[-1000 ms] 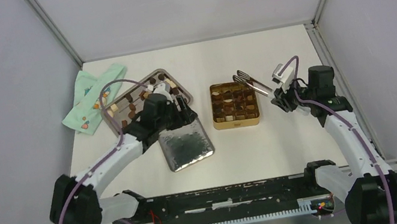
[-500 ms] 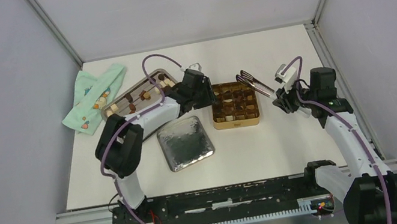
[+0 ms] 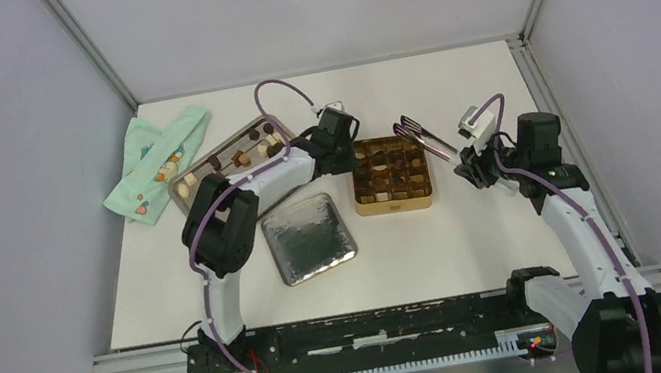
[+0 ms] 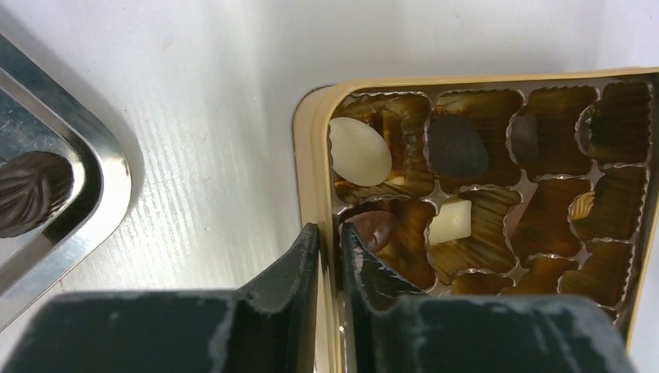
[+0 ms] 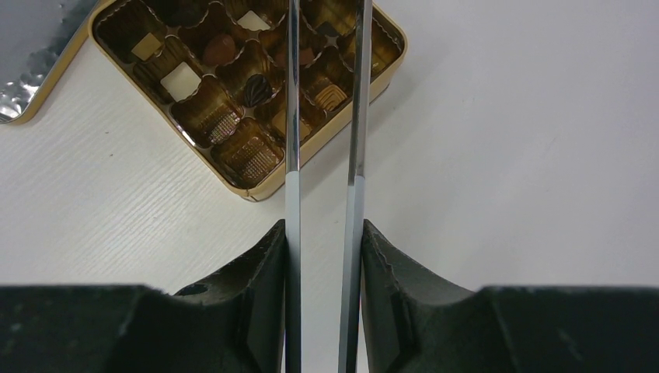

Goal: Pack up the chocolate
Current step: Pick up the packing box from the center of the board.

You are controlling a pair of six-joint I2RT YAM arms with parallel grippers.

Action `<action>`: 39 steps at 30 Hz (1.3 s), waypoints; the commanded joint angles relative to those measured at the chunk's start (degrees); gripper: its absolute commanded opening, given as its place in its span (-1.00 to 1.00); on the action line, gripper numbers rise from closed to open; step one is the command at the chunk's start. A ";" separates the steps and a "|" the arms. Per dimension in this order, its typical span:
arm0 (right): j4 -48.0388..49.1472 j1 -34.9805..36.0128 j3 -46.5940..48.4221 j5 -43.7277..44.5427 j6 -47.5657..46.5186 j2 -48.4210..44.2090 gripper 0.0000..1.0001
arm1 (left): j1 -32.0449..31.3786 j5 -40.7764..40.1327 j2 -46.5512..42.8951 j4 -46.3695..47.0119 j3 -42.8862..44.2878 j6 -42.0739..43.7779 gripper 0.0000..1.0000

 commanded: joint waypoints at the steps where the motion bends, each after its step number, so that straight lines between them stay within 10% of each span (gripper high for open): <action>1: 3.21 -0.10 0.24 0.43 0.72 -1.47 -0.21 | -0.91 -1.74 1.32 -1.03 2.85 2.44 -0.74; 10: 4.64 -0.12 1.22 2.63 2.80 -2.87 -0.21 | -4.35 -10.80 -3.37 2.45 2.81 4.12 -0.96; 39: 2.99 -4.14 15.30 -8.52 6.72 -1.91 -0.21 | -17.64 -33.39 -24.65 55.31 -30.40 22.69 -0.96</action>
